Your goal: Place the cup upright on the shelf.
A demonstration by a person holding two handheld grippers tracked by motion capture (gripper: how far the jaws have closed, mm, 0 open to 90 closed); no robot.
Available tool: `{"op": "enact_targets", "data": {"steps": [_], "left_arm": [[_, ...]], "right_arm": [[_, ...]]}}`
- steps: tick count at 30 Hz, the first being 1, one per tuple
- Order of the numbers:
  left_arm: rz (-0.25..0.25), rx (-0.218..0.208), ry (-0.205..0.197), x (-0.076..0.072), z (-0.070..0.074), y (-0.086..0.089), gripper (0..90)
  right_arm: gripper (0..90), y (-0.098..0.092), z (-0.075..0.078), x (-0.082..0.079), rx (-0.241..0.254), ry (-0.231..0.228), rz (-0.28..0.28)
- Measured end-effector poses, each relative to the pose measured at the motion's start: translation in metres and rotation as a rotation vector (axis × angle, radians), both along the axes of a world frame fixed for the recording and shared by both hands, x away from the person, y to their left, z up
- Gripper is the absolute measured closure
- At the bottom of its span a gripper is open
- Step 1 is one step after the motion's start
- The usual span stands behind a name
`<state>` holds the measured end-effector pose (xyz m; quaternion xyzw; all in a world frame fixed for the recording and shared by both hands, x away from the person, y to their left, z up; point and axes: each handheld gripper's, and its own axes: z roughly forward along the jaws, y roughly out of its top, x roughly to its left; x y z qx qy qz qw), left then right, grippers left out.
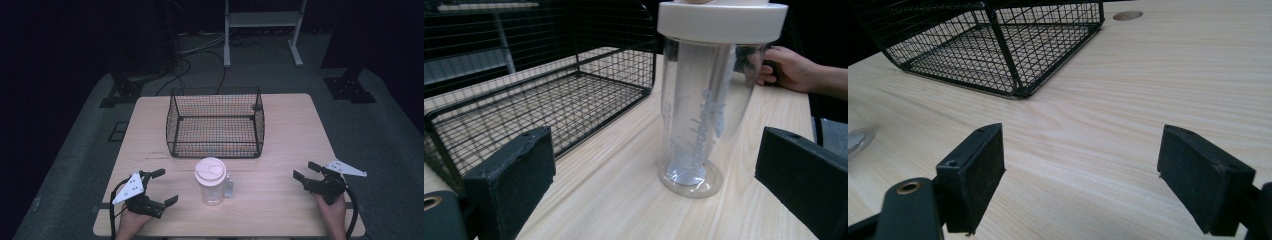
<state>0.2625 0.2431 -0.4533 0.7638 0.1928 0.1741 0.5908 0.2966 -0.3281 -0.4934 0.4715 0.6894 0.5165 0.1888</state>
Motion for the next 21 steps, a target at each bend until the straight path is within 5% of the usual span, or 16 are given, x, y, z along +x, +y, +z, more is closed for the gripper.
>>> {"op": "enact_targets", "data": {"steps": [21], "left_arm": [[-0.134,0.092,0.016,0.008,0.031,-0.029,1.7]], "right_arm": [[17.9,0.0,0.0,0.0,-0.001,0.004,0.002]]}}
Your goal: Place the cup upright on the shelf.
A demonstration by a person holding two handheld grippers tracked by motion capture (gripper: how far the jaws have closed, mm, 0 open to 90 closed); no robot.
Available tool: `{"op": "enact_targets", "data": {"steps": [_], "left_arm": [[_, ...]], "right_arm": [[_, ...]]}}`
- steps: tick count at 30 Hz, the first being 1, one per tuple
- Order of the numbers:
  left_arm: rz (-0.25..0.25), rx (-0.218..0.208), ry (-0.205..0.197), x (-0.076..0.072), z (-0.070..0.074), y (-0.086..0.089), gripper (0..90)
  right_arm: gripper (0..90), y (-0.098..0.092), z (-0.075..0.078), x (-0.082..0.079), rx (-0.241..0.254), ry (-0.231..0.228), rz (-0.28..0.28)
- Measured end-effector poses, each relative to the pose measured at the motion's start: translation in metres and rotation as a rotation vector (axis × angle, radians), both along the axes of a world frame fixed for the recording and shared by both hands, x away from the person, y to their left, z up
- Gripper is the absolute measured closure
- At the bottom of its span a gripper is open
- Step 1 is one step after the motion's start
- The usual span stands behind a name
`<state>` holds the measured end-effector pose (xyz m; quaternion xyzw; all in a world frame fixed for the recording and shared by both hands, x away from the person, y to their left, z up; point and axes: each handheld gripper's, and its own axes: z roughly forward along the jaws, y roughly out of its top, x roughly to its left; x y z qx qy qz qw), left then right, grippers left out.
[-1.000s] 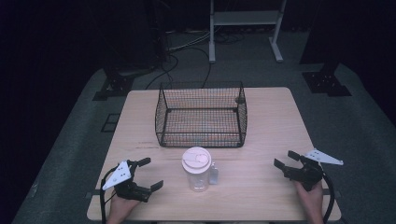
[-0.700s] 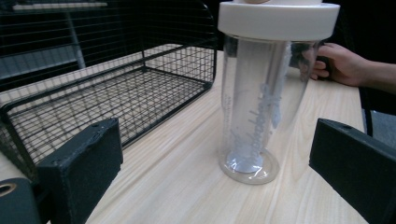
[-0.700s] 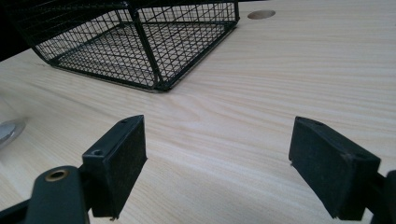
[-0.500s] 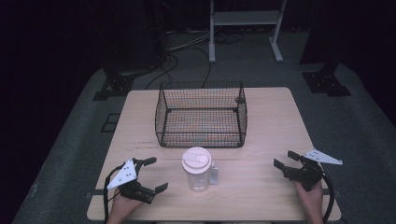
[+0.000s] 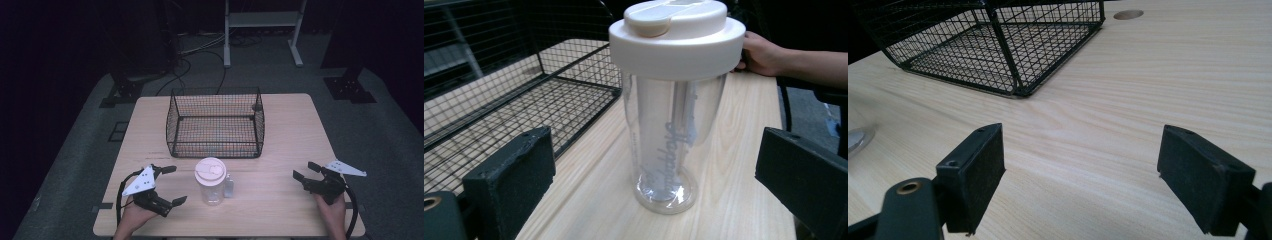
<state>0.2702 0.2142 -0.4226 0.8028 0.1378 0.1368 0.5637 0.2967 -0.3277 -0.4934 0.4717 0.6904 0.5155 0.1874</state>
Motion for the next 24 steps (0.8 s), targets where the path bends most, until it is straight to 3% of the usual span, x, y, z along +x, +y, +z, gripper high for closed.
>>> {"op": "enact_targets", "data": {"steps": [24], "left_arm": [[-0.099,0.097,0.049,0.017,0.017,-0.033,1.1]], "right_arm": [[17.9,0.0,0.0,0.0,-0.002,-0.002,0.008]]}}
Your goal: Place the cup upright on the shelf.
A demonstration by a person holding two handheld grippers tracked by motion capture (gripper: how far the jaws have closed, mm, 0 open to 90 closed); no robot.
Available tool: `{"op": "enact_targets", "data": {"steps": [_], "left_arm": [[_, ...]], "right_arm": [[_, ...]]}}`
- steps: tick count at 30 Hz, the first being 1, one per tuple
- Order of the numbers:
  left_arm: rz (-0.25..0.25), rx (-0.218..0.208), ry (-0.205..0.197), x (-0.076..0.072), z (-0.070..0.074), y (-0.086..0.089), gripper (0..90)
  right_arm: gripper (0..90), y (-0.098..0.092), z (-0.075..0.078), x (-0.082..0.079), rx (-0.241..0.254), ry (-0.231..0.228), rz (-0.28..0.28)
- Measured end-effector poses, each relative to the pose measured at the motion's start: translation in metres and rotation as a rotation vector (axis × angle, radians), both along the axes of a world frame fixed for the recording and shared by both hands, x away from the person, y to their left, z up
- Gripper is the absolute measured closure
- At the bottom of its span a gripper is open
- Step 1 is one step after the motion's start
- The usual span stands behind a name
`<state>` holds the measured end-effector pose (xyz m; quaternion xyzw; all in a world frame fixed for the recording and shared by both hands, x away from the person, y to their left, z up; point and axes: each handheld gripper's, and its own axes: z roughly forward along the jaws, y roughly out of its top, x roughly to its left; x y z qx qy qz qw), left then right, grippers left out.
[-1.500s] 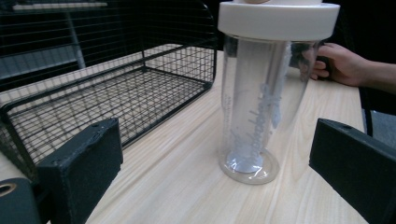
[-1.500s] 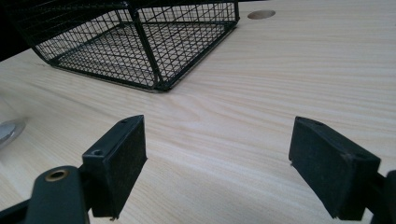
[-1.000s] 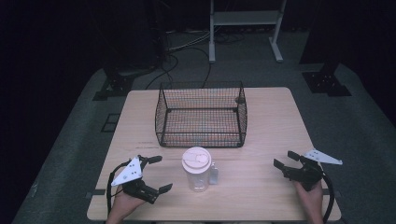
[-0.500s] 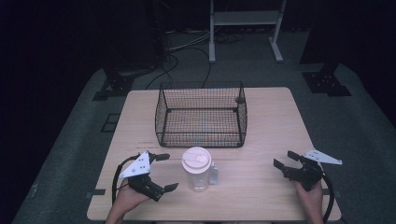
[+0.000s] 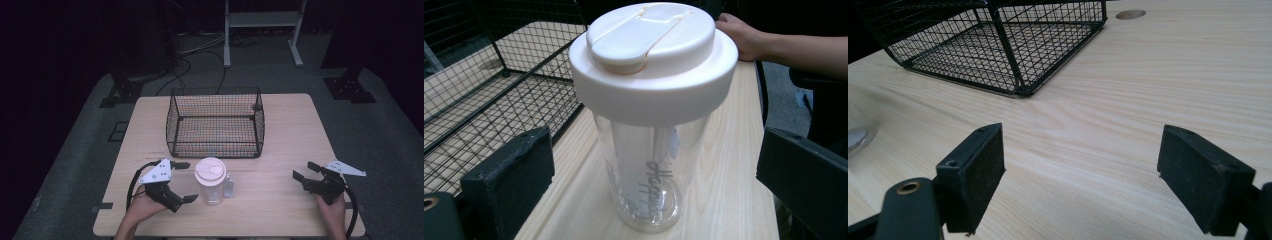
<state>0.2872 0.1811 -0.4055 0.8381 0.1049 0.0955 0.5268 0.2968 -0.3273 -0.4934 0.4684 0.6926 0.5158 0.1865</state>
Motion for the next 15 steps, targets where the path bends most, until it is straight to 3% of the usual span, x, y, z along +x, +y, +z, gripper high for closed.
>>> {"op": "enact_targets", "data": {"steps": [10,15], "left_arm": [[-0.017,0.02,0.03,0.01,-0.003,-0.016,1.1],[-0.022,0.032,0.025,0.012,0.0,-0.023,1.1]], "right_arm": [[17.9,0.0,0.0,0.0,-0.001,0.001,0.003],[17.9,0.0,0.0,0.0,-0.004,-0.001,0.004]]}}
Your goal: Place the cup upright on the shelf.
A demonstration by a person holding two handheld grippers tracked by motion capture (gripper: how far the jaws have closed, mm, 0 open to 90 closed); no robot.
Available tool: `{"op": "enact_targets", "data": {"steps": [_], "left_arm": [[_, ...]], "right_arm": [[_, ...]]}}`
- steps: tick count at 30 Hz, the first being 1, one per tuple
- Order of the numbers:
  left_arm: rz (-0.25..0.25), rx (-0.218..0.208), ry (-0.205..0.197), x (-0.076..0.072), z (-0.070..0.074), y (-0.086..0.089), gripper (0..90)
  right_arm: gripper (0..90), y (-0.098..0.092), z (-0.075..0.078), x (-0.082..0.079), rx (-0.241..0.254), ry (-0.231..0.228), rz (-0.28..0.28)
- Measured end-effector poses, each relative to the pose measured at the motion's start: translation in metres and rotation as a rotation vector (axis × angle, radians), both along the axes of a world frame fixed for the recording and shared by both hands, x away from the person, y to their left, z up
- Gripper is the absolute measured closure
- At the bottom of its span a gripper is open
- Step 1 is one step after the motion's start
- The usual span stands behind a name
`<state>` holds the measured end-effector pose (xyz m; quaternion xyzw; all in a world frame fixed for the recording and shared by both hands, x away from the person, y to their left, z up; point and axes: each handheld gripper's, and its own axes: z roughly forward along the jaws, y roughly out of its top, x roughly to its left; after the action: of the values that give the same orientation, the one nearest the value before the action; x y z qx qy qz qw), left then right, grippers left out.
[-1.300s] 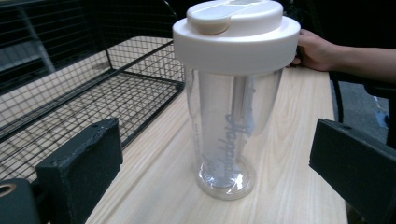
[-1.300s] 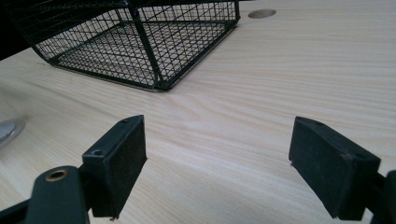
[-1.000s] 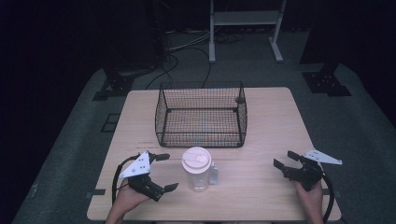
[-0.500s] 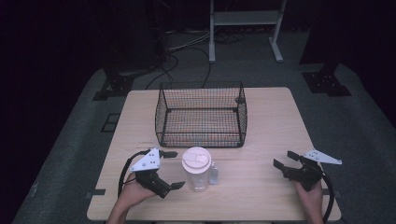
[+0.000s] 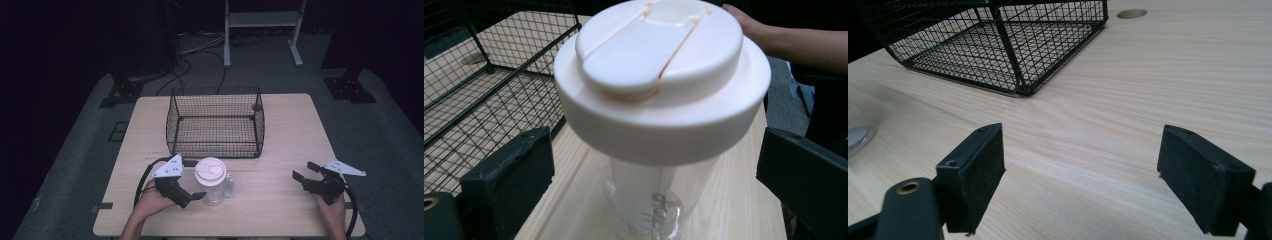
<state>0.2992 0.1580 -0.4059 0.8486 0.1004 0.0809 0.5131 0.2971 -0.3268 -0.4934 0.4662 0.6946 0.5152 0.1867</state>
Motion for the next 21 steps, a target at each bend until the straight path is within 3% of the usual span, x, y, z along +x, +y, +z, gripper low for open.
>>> {"op": "enact_targets", "data": {"steps": [21], "left_arm": [[-0.039,0.01,0.021,0.009,-0.001,-0.022,1.1]], "right_arm": [[17.8,0.001,0.0,0.0,-0.008,0.005,0.006]]}}
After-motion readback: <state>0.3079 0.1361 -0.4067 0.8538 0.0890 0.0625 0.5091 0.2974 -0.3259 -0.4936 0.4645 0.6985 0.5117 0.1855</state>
